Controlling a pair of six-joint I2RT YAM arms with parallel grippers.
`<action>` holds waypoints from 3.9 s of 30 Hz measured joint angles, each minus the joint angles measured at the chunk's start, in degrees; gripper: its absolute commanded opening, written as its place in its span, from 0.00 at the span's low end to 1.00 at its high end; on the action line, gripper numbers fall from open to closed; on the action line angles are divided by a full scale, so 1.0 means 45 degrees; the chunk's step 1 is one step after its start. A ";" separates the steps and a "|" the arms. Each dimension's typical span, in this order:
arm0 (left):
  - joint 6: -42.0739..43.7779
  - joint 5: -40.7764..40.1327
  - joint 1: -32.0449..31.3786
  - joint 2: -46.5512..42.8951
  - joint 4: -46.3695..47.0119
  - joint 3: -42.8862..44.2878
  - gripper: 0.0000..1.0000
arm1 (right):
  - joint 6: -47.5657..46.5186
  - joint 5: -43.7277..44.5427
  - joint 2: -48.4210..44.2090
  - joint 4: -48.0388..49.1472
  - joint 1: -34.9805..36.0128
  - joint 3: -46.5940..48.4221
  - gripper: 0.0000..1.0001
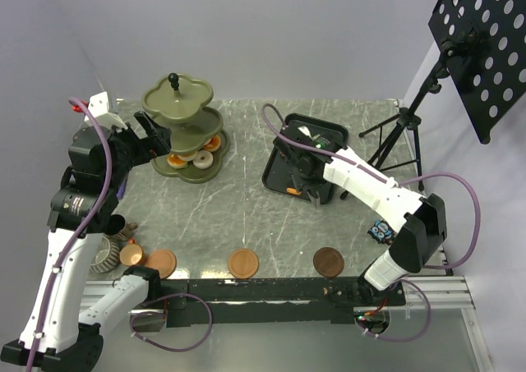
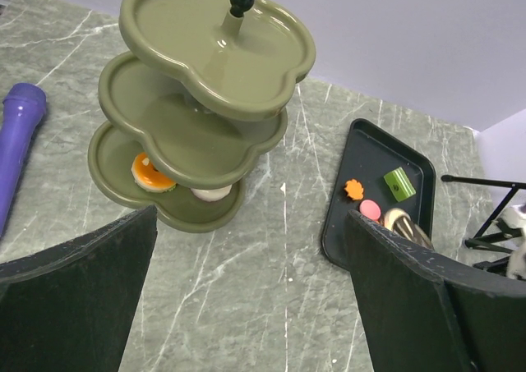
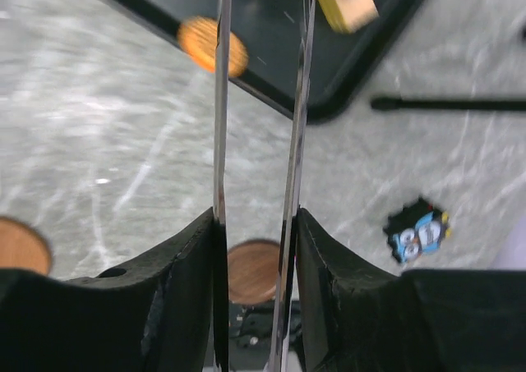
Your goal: Serve the afternoon tea
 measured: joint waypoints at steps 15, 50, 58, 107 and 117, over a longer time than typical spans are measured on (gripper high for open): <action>0.0015 -0.0044 0.0000 0.0087 0.0000 0.0005 1.00 | -0.2948 -0.0714 0.2997 0.2390 0.3143 0.3109 0.41; 0.0214 -0.0389 0.0000 -0.0097 -0.0092 0.0010 1.00 | -0.6460 -0.1443 0.7470 0.5901 0.3143 0.7150 0.44; 0.0219 -0.0398 0.0000 -0.0107 -0.0102 0.0010 1.00 | -0.6649 -0.1413 0.8238 0.6275 0.3143 0.7815 0.52; 0.0253 -0.0389 0.0000 -0.0189 -0.0194 0.0010 1.00 | -0.6504 -0.0403 0.5406 0.7174 0.3716 0.3784 0.64; 0.0238 -0.0374 0.0000 -0.0165 -0.0185 0.0010 1.00 | -0.5304 -0.0058 0.2331 0.6416 0.4036 0.0806 0.67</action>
